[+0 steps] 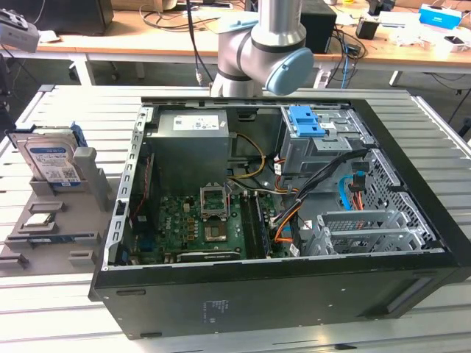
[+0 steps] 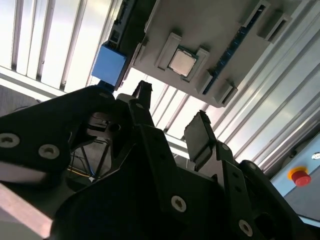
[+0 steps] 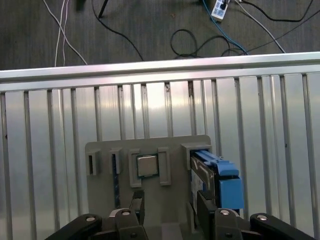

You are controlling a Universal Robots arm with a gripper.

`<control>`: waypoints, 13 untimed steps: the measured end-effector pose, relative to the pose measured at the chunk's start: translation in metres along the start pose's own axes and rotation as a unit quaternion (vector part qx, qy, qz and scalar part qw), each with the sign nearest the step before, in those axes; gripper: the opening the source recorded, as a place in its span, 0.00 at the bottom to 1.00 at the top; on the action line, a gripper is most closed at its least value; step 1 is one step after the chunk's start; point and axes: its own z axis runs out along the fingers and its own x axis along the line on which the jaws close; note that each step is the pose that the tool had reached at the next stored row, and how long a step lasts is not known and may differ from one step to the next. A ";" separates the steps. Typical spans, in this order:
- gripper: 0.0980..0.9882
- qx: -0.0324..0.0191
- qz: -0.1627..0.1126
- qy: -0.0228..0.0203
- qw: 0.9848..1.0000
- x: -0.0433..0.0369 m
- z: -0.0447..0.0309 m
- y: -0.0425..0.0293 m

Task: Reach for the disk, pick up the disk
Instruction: 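Pick up the disk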

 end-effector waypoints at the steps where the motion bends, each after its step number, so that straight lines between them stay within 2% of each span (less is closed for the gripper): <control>1: 0.50 0.000 0.000 0.000 1.000 -0.0026 0.0000 0.0002; 5: 0.50 0.000 0.000 0.001 1.000 -0.0187 0.0000 0.0012; 8: 0.50 0.000 0.000 0.001 1.000 -0.0361 0.0000 0.0023; 10: 0.50 0.000 0.000 0.001 1.000 -0.0420 0.0000 0.0026; 13: 0.50 0.000 0.000 0.001 1.000 -0.0445 0.0007 0.0028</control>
